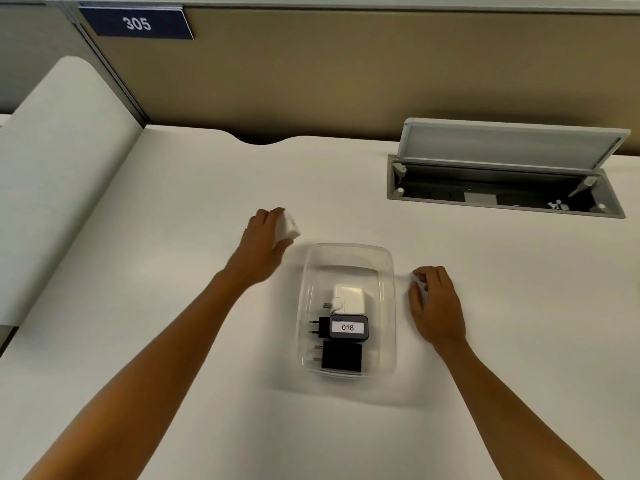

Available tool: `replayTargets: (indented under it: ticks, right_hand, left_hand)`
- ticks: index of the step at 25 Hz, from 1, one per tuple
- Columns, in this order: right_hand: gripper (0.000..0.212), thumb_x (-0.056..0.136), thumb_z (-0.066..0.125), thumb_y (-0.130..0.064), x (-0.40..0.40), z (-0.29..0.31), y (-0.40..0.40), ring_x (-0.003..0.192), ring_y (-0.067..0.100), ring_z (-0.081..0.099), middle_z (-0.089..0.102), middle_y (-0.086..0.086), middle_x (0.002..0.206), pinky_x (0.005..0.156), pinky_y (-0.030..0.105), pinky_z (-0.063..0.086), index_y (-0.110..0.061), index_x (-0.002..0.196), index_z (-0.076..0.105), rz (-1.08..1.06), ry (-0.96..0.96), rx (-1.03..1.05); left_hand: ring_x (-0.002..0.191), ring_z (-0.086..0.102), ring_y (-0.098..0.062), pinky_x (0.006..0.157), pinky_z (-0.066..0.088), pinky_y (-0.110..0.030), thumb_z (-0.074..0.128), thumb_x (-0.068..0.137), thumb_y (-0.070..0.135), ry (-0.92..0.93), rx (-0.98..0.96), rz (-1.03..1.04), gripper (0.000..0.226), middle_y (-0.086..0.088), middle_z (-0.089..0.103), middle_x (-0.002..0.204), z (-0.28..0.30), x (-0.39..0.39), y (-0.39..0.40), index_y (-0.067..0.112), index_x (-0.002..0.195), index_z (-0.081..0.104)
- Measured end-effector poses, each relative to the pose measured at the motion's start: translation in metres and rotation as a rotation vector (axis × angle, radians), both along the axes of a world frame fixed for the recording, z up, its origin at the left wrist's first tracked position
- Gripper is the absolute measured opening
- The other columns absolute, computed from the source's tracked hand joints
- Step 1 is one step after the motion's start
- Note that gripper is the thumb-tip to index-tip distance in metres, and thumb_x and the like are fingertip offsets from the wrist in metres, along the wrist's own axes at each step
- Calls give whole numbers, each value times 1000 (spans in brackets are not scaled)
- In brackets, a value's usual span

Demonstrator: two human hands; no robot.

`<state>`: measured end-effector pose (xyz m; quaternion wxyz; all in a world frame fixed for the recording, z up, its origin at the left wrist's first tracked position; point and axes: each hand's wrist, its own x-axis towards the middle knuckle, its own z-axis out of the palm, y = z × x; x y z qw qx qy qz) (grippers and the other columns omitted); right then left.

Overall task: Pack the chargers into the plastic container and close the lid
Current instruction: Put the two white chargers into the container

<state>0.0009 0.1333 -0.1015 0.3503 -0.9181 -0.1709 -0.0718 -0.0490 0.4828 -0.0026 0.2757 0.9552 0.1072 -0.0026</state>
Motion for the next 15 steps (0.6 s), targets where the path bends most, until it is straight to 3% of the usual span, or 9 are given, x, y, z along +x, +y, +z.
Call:
replayTargets:
  ticks: [2, 4, 8, 12, 15]
  right_hand:
    - [19, 93, 55, -17, 1, 0, 1, 90, 11, 55, 58, 1, 106, 79, 20, 48, -12, 111, 57, 0, 13, 19]
    - [18, 94, 54, -17, -1, -1, 1, 90, 9, 53, 58, 1, 106, 79, 19, 48, -12, 111, 57, 7, 17, 16]
    - [20, 94, 55, -18, -2, -1, -4, 91, 7, 52, 59, 2, 107, 81, 19, 46, -12, 113, 57, -4, 29, 23]
    - [20, 94, 56, -19, -13, -1, 6, 92, 9, 54, 60, 2, 106, 81, 18, 45, -11, 112, 58, 4, 30, 36]
    - [20, 93, 57, -18, -8, 3, 6, 91, 7, 52, 60, 2, 106, 80, 17, 45, -10, 112, 58, 8, 21, 30]
  left_hand:
    - [118, 44, -26, 98, 42, -36, 60, 96, 25, -191, -51, -51, 55, -13, 45, 134, 24, -12, -38, 12, 144, 36]
    - [120, 43, -23, 101, 40, -32, 60, 95, 25, -261, -22, -172, 56, -8, 44, 134, 38, -22, -72, 14, 145, 36]
    - [132, 40, -27, 111, 37, -39, 62, 94, 18, -176, 178, -344, 61, -11, 45, 143, 33, -25, -115, 10, 148, 35]
    - [139, 35, -28, 116, 31, -38, 63, 91, 7, -58, 387, -383, 73, -10, 38, 150, 10, -30, -116, 8, 154, 25]
    - [136, 39, -30, 112, 35, -39, 67, 82, -4, -19, 447, -376, 81, -13, 42, 147, -3, -27, -120, 5, 152, 27]
